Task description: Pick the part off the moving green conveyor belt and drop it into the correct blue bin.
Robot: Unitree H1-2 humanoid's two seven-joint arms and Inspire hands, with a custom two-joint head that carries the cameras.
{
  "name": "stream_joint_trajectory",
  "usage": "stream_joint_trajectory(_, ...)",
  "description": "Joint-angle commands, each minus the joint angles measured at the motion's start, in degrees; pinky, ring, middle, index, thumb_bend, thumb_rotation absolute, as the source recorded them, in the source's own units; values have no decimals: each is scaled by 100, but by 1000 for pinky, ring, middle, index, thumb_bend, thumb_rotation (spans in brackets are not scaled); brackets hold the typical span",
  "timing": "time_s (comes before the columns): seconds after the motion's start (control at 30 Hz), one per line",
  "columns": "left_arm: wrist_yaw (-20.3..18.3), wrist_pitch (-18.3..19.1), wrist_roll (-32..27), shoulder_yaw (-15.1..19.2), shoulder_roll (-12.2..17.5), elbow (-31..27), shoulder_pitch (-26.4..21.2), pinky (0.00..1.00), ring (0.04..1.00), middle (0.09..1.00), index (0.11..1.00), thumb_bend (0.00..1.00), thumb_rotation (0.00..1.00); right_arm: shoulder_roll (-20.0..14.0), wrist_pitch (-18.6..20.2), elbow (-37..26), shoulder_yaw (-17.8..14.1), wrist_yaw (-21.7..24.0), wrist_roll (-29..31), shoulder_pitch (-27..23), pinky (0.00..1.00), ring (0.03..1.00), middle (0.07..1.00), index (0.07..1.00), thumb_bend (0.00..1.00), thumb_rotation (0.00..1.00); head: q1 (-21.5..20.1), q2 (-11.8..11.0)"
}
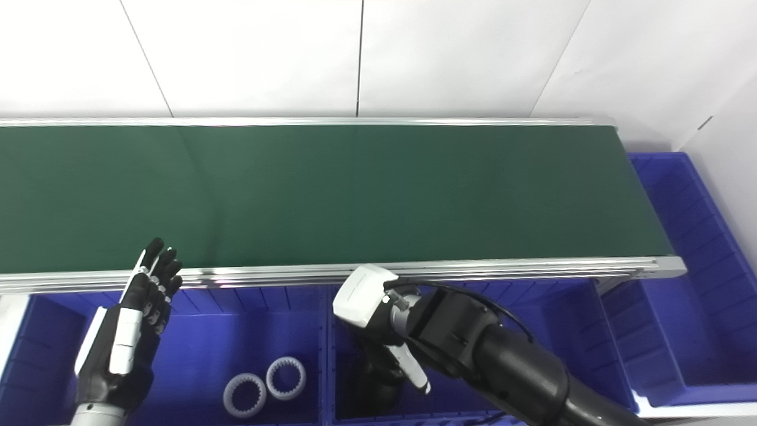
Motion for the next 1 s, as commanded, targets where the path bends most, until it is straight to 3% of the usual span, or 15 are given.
stream_joint_trajectory(0.0,-59,-24,-20,45,75,-151,-20,1000,983,979,1000,653,879,-9,-381,-266,-83,-24,-194,14,137,216,469,488,531,0,-18,11)
stream_joint_trajectory(0.2,-79,0,-27,56,140,-124,-38,1000,985,980,1000,654,882,160,-495,-383,-364,350,-370,266,159,246,475,490,531,0,-45,18)
stream_joint_trajectory(0.37,-82,22,21,63,144,-120,-43,1000,979,975,1000,671,882,101,-793,-376,-535,-61,-639,534,166,266,476,493,531,0,-25,15)
stream_joint_trajectory(0.47,-97,46,17,69,144,-137,-38,1000,980,978,1000,668,886,97,-943,-311,-651,-233,-734,639,202,316,480,661,558,0,-29,22)
stream_joint_trajectory(0.5,-103,53,7,72,144,-139,-38,1000,980,978,1000,668,885,131,-939,-289,-701,-268,-783,680,257,382,484,692,563,0,-29,22)
stream_joint_trajectory(0.53,-107,58,0,75,143,-140,-38,1000,981,978,1000,669,883,161,-941,-276,-744,-293,-817,712,330,462,561,712,724,105,-29,22)
stream_joint_trajectory(0.57,-110,61,6,76,144,-145,-41,1000,981,978,1000,670,882,198,-934,-289,-794,-309,-856,758,355,489,587,719,779,142,-29,22)
stream_joint_trajectory(0.6,-112,63,12,77,144,-149,-44,1000,978,975,1000,671,881,227,-941,-302,-833,-318,-882,790,496,622,689,741,890,460,-29,22)
stream_joint_trajectory(0.63,-111,65,22,75,141,-157,-45,1000,977,974,1000,673,880,246,-965,-323,-864,-308,-912,818,575,698,742,756,948,614,-16,27)
stream_joint_trajectory(0.7,-113,52,24,77,134,-148,-48,1000,977,975,1000,671,883,265,-1047,-378,-890,-274,-999,858,674,780,808,796,993,800,-14,28)
stream_joint_trajectory(0.83,-118,67,25,73,127,-163,-54,1000,975,975,1000,667,886,312,-1186,-458,-985,-230,-991,904,699,818,857,818,1000,914,-5,32)
stream_joint_trajectory(0.97,-100,99,34,71,104,-178,-58,1000,974,973,1000,672,881,361,-1231,-528,-1088,-126,-904,922,690,817,862,817,1000,931,27,36)
